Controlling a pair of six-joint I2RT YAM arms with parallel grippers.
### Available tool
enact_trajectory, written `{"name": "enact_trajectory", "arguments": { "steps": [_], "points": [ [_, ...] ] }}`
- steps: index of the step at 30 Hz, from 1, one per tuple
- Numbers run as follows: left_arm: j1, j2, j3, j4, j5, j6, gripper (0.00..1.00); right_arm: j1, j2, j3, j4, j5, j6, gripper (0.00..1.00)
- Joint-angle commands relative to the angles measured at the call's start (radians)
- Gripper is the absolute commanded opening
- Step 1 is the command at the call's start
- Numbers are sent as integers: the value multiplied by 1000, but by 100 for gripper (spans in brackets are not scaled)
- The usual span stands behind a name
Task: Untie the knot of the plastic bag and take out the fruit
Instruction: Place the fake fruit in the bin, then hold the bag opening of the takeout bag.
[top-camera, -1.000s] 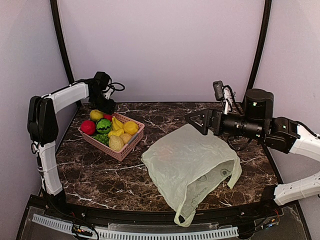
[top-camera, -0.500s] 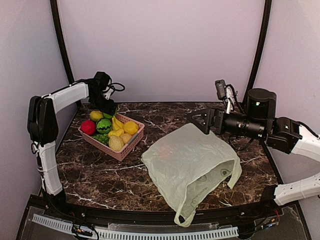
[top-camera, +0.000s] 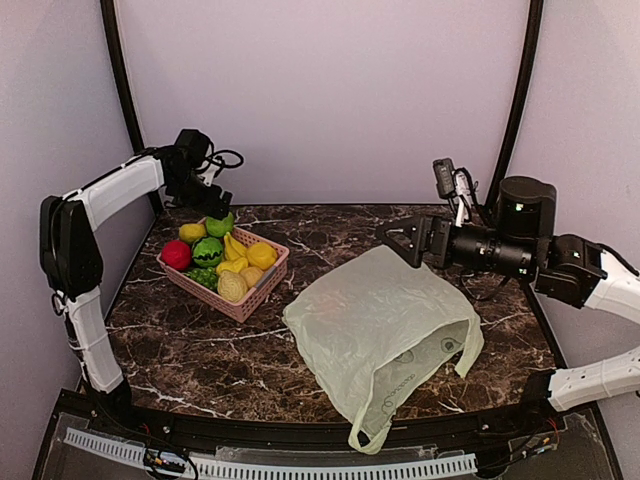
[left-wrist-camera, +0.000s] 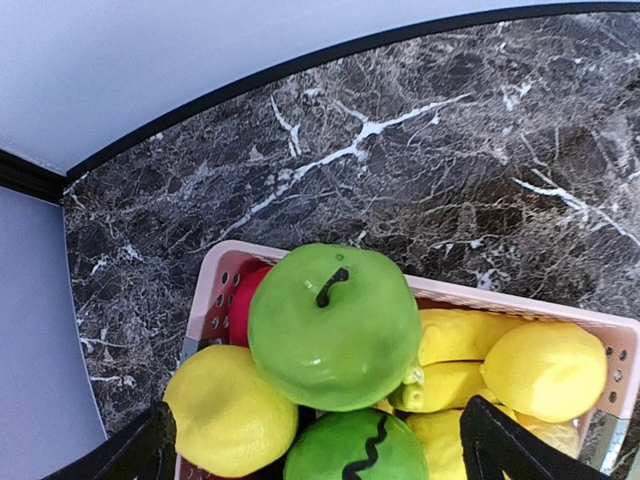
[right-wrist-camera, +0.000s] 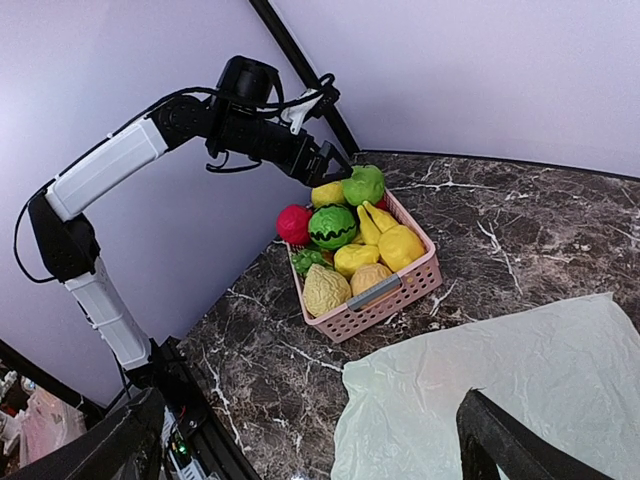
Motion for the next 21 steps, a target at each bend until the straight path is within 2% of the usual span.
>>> {"name": "enact_trajectory", "arguments": {
  "steps": [1, 5, 7, 13, 17, 21],
  "points": [
    [3, -146, -47, -36, 105, -18, 98, -3, -21, -6, -14, 20, -2, 99],
    [-27, -329, -181, 10, 263, -103, 96, -1, -33, -3, -65, 64, -6, 99],
    [-93, -426, -276, 57, 295, -157, 96, -2, -40, 4, -112, 107, -7, 99],
    [-435, -630, -511, 269, 287, -379, 95, -2, -49, 55, -303, 270, 11, 99],
    [-708, -628, -568, 334, 214, -459, 92, -2, -49, 70, -398, 337, 43, 99],
    [-889, -539, -536, 349, 134, -491, 92, -2, -51, 65, -443, 340, 78, 99]
  ]
}}
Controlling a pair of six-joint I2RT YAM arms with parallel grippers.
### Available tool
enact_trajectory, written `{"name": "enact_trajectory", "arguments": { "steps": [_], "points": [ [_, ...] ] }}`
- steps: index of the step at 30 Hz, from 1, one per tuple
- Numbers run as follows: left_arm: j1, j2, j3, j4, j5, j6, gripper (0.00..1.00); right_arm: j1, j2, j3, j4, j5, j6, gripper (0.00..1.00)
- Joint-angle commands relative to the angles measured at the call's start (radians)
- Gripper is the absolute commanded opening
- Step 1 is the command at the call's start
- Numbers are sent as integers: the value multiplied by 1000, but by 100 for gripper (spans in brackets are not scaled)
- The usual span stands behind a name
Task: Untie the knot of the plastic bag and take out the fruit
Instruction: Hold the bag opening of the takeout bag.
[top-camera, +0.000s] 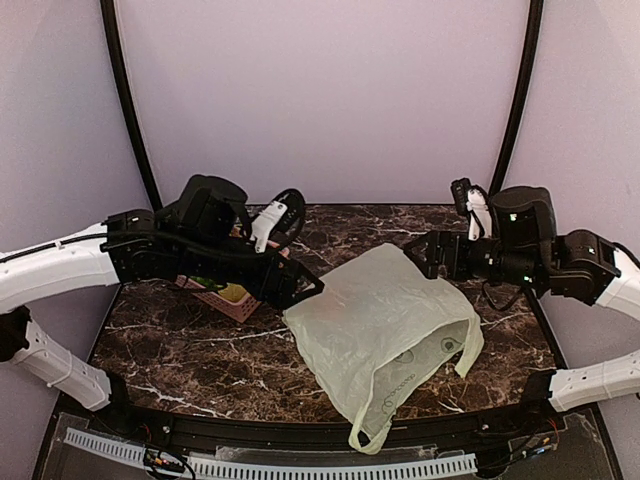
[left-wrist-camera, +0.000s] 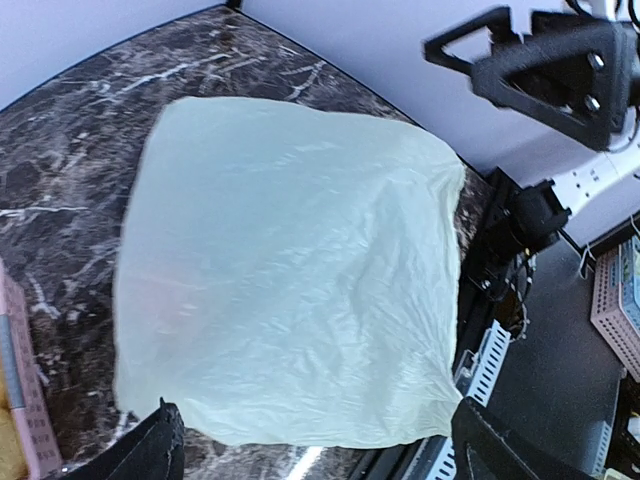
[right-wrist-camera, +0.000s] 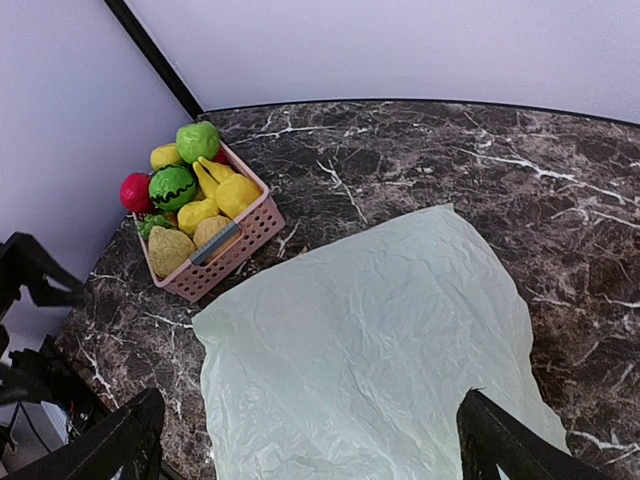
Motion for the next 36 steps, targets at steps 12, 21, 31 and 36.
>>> {"name": "enact_trajectory", "arguments": {
  "steps": [12, 21, 31, 36],
  "points": [
    [-264, 337, 135, 94, -10, -72, 94, -2, -54, -5, -98, 69, 88, 99],
    [-322, 468, 287, -109, -152, -13, 93, -2, -42, -6, -96, 73, 92, 99],
    [-361, 554, 395, -253, -287, 24, 76, -1, -67, -26, -95, 81, 115, 99],
    [-368, 569, 416, -287, -296, 36, 60, -2, -85, -42, -90, 84, 126, 99]
  ]
}}
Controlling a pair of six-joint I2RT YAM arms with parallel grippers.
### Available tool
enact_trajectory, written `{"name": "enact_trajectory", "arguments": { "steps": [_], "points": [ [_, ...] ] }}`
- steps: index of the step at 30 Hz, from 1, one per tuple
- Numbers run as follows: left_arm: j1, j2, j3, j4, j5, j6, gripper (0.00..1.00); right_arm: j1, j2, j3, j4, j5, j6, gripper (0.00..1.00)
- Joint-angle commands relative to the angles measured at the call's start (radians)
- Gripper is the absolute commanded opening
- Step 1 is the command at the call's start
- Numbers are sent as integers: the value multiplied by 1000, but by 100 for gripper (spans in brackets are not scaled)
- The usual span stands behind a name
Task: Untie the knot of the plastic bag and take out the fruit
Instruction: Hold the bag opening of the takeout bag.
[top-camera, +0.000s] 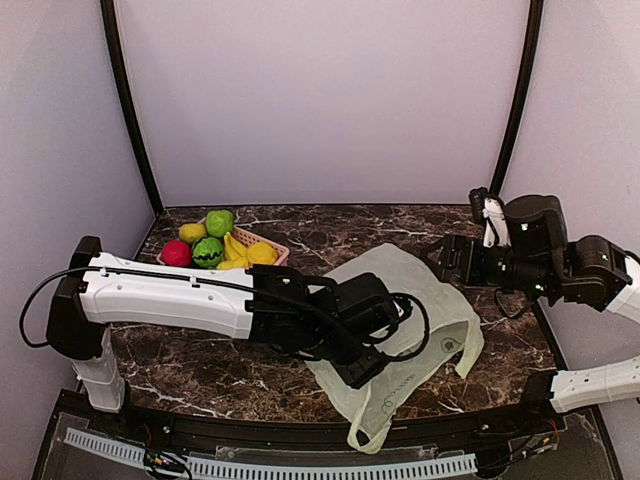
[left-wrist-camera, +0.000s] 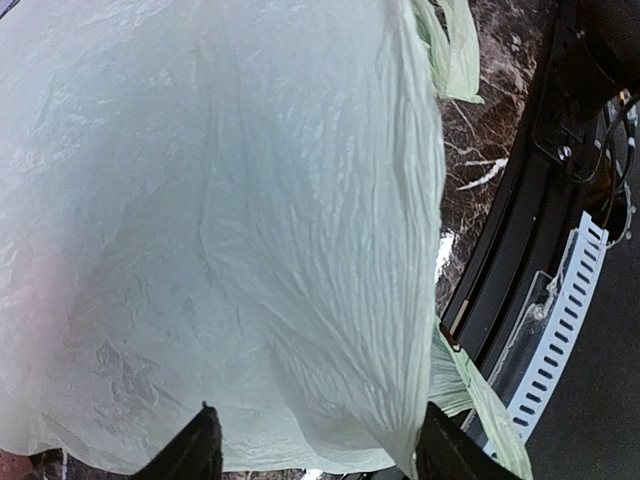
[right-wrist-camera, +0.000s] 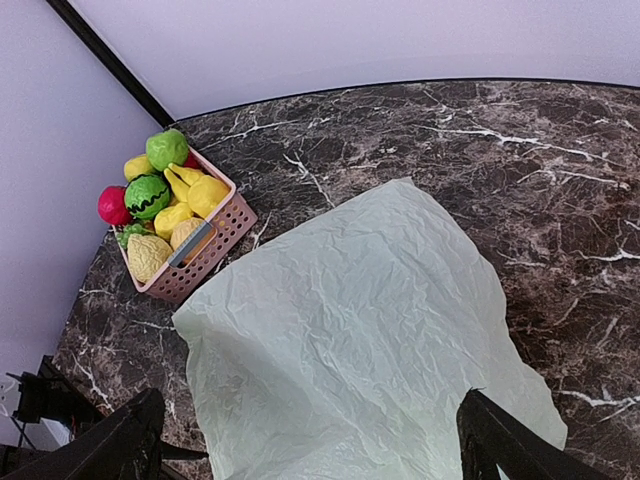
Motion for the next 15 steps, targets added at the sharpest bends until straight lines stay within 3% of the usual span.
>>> {"name": "enact_trajectory", "arguments": {
  "steps": [1, 11, 15],
  "points": [
    [-7, 3, 40, -69, -29, 23, 56, -2, -23, -24, 16, 22, 22, 99],
    [-11, 4, 47, -50, 5, 13, 13, -2, -33, -35, 17, 20, 23, 99],
    [-11, -3, 47, -42, 14, 2, 2, -2, -43, -31, 17, 21, 18, 99]
  ]
}}
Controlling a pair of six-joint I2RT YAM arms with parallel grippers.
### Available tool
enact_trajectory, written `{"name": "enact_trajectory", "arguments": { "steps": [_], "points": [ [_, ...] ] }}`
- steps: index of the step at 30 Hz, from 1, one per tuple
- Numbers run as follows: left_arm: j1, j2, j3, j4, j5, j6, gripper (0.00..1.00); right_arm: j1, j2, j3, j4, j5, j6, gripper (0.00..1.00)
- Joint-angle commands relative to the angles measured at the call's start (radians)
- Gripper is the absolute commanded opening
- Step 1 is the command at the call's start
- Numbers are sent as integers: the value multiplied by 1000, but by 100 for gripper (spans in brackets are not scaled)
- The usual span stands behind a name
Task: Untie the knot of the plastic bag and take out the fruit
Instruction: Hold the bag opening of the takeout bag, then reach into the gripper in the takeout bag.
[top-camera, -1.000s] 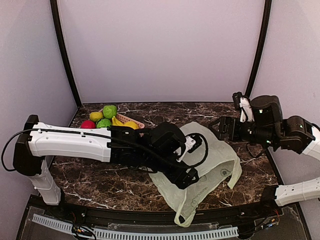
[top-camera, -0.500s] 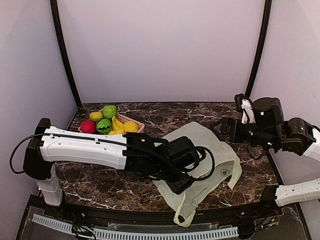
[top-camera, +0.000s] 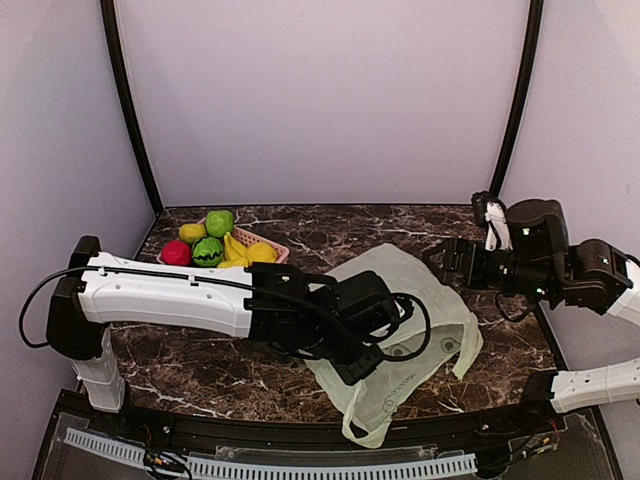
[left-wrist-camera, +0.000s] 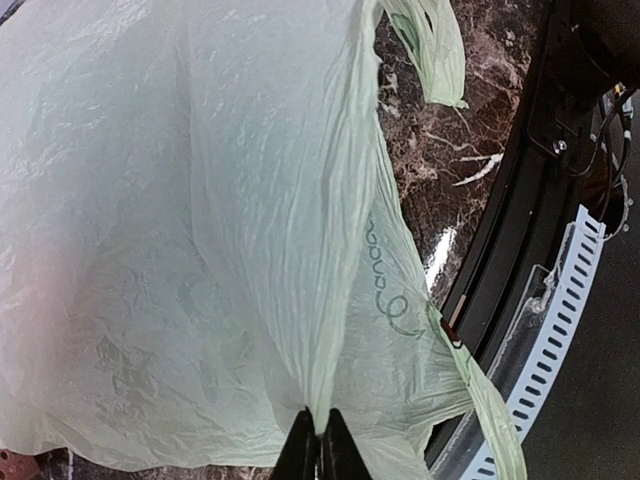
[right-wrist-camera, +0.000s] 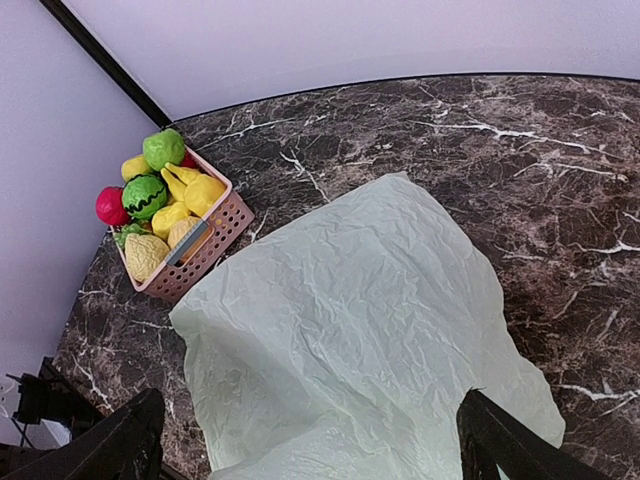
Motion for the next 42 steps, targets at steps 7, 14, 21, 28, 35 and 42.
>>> {"name": "enact_trajectory", "arguments": {
  "steps": [7, 14, 21, 28, 35, 42],
  "points": [
    [0, -61, 25, -37, -62, -7, 1, -1, -67, -21, 69, -42, -64, 98],
    [84, -168, -39, -3, -19, -23, 1, -2, -181, -126, 266, -358, -194, 92],
    [154, -260, -128, 99, 70, -53, 1, 28, -114, -203, 345, -555, -185, 78],
    [173, -301, -164, 112, 87, -59, 1, 145, 73, -225, 346, -381, -249, 67],
    [185, -327, -184, 124, 96, -66, 1, 228, 208, -221, 360, -216, -305, 58],
    [208, -350, -209, 148, 105, -73, 1, 327, 269, -241, 344, -141, -288, 54]
  ]
}}
